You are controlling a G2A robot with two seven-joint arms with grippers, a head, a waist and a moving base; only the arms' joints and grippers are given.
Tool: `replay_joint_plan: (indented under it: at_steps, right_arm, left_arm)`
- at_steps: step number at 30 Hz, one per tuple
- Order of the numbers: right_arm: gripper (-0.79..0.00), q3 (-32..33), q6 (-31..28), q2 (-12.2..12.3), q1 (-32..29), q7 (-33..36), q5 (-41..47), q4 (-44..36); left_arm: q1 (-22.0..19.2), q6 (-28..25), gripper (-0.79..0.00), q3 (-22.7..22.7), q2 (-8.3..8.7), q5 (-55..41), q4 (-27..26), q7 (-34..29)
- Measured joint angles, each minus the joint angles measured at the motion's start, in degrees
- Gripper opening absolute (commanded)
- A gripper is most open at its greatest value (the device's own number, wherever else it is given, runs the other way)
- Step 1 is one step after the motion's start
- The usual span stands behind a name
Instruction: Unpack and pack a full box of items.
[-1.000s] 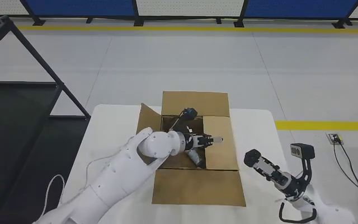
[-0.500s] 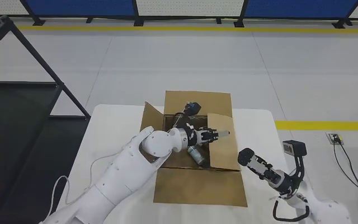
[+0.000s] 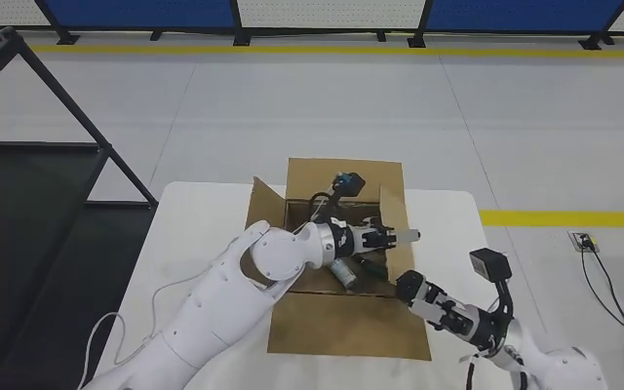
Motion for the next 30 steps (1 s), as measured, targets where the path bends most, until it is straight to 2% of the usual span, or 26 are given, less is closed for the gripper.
replay_joint_plan:
  at_steps: [5,12,16,22,26,30]
  right_arm:
    - [0.000,-0.44,-0.62,0.40,-1.59,-1.50,-1.13,-1.39]
    - [0.000,-2.12,-4.16,0.64,-4.22,-5.85,-3.05,-3.72]
    - [0.000,-3.42,-2.45,0.78,-4.27,-8.03,-5.59,-4.89]
    - [0.000,-4.41,4.17,0.91,-3.48,-14.06,-11.01,-4.49]
    - [0.000,-3.17,6.79,1.11,-3.05,-16.75,-10.64,-4.09]
    - [0.000,-1.94,8.35,1.31,-2.50,-19.03,-10.20,-3.71]
  left_arm:
    - [-0.51,0.52,0.000,0.66,-0.97,0.20,-1.48,0.26]
    - [-2.23,0.58,0.000,2.85,-3.24,-0.83,1.48,1.84]
    - [-3.59,0.07,0.000,4.25,-4.73,-1.22,4.28,2.46]
    - [-5.75,-0.87,0.000,4.62,-6.61,-2.30,7.46,2.62]
    - [-5.67,-2.25,0.000,2.76,-6.66,-2.91,9.19,2.30]
    - [-4.42,-2.90,0.000,0.26,-5.91,-1.37,8.26,1.93]
